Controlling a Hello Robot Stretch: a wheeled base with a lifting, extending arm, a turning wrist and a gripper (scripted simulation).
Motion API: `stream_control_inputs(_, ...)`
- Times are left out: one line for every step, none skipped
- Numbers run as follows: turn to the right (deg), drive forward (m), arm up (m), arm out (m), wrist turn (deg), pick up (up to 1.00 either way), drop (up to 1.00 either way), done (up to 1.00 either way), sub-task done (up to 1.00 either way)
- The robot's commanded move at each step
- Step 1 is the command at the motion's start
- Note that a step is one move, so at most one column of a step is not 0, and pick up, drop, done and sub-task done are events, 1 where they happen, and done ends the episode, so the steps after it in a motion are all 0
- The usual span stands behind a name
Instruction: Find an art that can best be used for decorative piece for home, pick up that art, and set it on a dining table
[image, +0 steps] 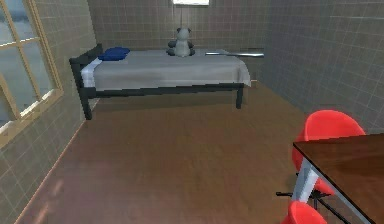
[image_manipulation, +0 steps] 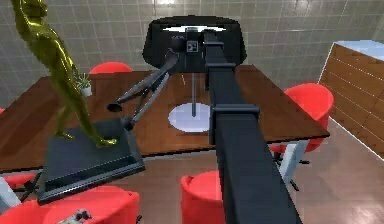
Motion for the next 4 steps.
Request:
stream_control_inputs(0.0,0.0,0.0,0.0,39.0,0.0,0.0,0.0,0.0)
stream_control_inputs(0.0,0.0,-0.32,0.0,0.0,0.0,0.0,0.0,0.0)
stream_control_inputs(0.0,0.0,0.0,0.0,0.0,0.0,1.0,0.0,0.0)
stream_control_inputs(0.0,0.0,0.0,-0.1,0.0,0.0,0.0,0.0,0.0)
